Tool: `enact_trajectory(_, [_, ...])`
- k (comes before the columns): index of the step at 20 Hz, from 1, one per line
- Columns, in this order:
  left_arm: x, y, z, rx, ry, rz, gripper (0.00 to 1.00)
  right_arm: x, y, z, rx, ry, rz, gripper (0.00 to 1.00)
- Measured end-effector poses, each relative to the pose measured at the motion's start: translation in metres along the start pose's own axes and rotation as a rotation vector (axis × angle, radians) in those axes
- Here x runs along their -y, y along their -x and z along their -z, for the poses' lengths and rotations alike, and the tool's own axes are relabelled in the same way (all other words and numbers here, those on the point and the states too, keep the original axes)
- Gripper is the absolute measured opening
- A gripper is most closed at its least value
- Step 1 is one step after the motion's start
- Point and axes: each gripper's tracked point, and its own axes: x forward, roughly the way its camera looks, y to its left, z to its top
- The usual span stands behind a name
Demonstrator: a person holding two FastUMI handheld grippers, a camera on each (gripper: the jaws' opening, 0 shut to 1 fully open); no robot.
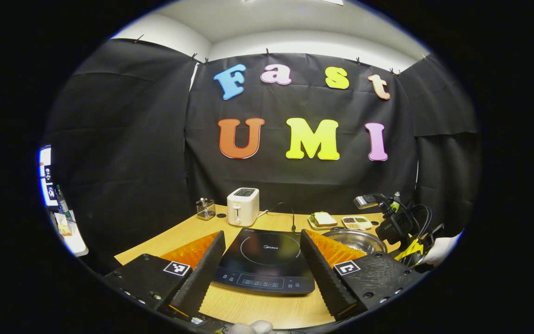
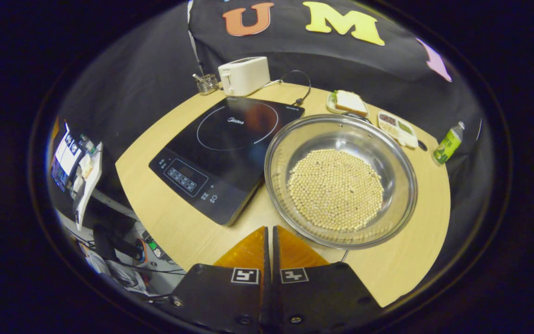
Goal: First push the handle of the pot to place it horizontally, then grasp the pot with both hands and set it on the induction cooktop.
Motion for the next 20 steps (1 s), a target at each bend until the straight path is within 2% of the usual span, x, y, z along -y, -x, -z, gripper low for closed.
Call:
enact_trajectory(1, [-0.001,-0.001,0.000,-0.002,0.002,-0.003,0.96,0.001,-0.005,0.002,-0.015,0.000,0.004,0.04])
enact_trajectory(3, [-0.002,-0.003,0.001,-0.005,0.006,-0.007,0.96,0.005,-0.010,0.008,-0.041,-0.005,0.015,0.01])
enact_trajectory(5, [-0.001,-0.003,-0.001,-0.008,0.010,-0.002,0.96,0.005,-0.015,0.010,-0.051,-0.041,0.005,0.04])
enact_trajectory(6, [-0.001,-0.005,-0.001,-0.006,0.007,-0.001,0.88,0.004,-0.017,0.011,-0.055,-0.063,-0.002,0.04])
enact_trajectory(7, [0.000,-0.006,-0.001,-0.004,0.002,0.002,0.96,0.005,-0.017,0.010,-0.057,-0.071,-0.001,0.01])
enact_trajectory(9, [0.002,-0.008,-0.004,-0.002,-0.004,0.009,0.96,0.009,-0.014,0.013,-0.058,-0.066,0.008,0.04])
enact_trajectory(10, [0.004,-0.009,-0.005,0.001,-0.005,0.012,0.96,0.012,-0.013,0.017,-0.061,-0.069,0.011,0.00])
enact_trajectory(11, [0.005,-0.011,-0.005,0.002,-0.007,0.016,0.88,0.015,-0.011,0.020,-0.064,-0.081,0.013,0.01])
enact_trajectory(12, [0.008,-0.011,-0.006,0.002,-0.006,0.022,0.96,0.019,-0.011,0.024,-0.069,-0.096,0.013,0.01])
enact_trajectory(15, [0.015,-0.017,-0.005,0.001,-0.008,0.042,0.96,0.030,-0.011,0.032,-0.080,-0.129,0.027,0.04])
enact_trajectory(17, [0.020,-0.020,-0.004,0.001,-0.007,0.058,0.96,0.042,-0.006,0.038,-0.079,-0.153,0.045,0.00])
enact_trajectory(20, [0.028,-0.024,-0.004,0.000,-0.005,0.082,0.96,0.062,-0.003,0.042,-0.074,-0.188,0.066,0.01])
